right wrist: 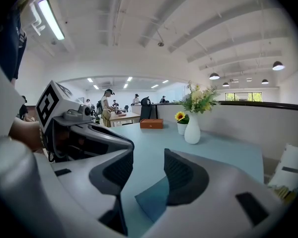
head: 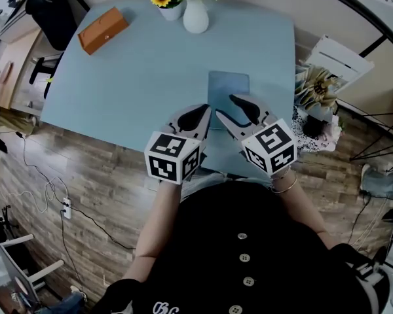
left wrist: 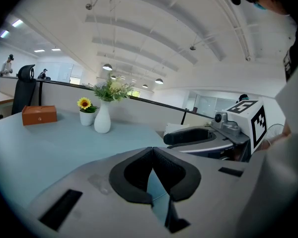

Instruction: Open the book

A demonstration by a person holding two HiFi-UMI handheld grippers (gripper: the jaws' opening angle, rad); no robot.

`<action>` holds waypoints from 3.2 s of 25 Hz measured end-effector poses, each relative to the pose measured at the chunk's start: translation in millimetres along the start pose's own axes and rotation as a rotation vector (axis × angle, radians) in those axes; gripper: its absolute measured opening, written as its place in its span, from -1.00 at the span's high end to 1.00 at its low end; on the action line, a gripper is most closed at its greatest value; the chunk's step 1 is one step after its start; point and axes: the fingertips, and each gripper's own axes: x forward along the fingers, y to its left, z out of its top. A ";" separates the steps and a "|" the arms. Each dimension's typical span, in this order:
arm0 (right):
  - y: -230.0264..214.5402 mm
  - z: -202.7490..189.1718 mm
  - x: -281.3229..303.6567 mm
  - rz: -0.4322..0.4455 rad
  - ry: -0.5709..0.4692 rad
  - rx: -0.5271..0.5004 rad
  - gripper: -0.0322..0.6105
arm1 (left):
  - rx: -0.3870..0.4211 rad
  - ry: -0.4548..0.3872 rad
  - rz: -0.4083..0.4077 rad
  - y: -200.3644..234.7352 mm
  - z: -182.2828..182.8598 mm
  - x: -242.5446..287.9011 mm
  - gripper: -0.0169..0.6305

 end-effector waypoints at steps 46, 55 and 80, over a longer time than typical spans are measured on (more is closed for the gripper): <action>22.0 -49.5 34.8 -0.038 0.260 -0.009 0.40 | -0.199 0.069 -0.073 39.0 -66.3 -12.6 0.91; 21.1 -60.8 44.7 -0.026 0.287 0.011 0.42 | -0.211 0.108 -0.048 47.7 -82.4 -14.4 0.91; 31.2 -128.1 71.0 -0.033 0.467 -0.082 0.45 | -0.214 0.168 -0.056 68.2 -127.0 -15.3 0.91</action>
